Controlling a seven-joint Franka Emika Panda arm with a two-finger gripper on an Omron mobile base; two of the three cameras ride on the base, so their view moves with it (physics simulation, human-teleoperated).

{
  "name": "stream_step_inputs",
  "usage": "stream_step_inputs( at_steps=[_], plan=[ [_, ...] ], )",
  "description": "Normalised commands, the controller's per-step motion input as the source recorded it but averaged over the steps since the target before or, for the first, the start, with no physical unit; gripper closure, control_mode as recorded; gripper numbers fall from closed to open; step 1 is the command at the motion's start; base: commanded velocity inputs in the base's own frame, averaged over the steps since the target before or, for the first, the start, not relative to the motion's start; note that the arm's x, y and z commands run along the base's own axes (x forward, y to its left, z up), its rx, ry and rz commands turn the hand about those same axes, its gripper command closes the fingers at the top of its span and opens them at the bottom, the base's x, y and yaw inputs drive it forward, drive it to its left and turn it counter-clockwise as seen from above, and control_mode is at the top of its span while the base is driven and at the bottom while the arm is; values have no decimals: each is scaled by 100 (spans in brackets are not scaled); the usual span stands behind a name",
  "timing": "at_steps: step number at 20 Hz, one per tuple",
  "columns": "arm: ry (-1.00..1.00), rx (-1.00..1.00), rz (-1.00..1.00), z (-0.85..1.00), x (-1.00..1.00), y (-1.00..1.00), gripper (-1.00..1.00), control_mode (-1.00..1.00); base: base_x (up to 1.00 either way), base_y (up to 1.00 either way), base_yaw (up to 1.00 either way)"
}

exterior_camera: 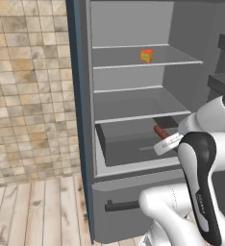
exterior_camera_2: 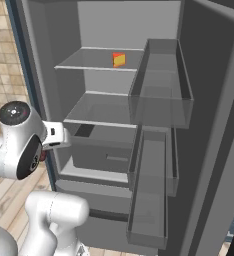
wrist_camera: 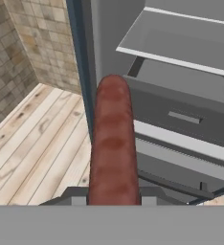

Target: Retrieve the sausage and cheese from the fridge and place them on the cutting board on the counter.

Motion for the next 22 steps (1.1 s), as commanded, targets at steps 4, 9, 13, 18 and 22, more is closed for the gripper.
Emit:
stream_step_inputs(
  at_steps=[4,9,13,18,22],
  plan=[
    [0,0,0,0,0,0,100,-100,0,0,0],
    [0,0,0,0,0,0,100,-100,0,0,0],
    [0,0,0,0,0,0,100,-100,0,0,0],
    [0,0,0,0,0,0,100,-100,0,0,0],
    [0,0,0,0,0,0,100,-100,0,0,0]
  ],
)
